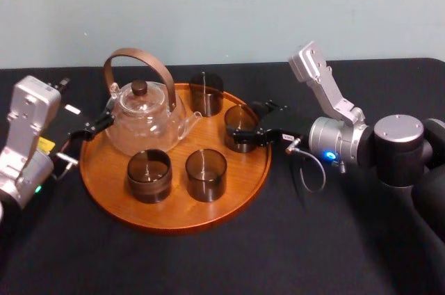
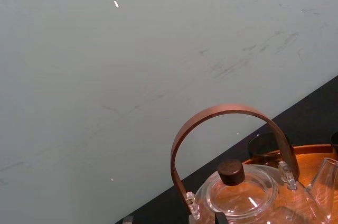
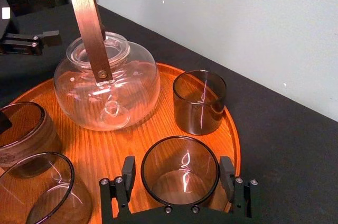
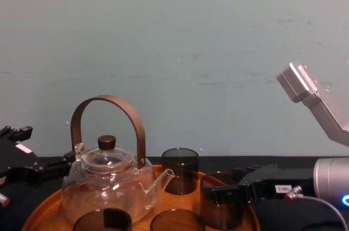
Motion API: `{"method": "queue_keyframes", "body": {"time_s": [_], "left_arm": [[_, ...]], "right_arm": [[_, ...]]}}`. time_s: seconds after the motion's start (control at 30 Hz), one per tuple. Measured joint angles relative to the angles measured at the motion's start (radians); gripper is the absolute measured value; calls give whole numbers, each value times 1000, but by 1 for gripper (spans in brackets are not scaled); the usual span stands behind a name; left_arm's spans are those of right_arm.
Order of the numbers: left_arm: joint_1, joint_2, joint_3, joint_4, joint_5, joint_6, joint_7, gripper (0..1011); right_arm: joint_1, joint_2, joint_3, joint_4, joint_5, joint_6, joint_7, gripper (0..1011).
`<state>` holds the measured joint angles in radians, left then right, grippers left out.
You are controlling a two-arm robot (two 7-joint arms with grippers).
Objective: Pick up the glass from the table and place it on the tray.
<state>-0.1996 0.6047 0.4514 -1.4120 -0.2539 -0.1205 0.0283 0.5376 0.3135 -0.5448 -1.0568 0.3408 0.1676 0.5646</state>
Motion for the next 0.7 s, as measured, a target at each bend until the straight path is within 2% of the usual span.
{"method": "queue_keyframes", "body": {"time_s": [0.37, 0.7], "left_arm": [[0, 0, 0, 0, 0, 0, 0, 1001], [0, 0, 0, 0, 0, 0, 0, 1001]], "right_arm": [[-4, 0, 7, -2, 7, -4, 1, 1002], [-38, 27, 31, -71, 20, -3, -15, 1002]]}}
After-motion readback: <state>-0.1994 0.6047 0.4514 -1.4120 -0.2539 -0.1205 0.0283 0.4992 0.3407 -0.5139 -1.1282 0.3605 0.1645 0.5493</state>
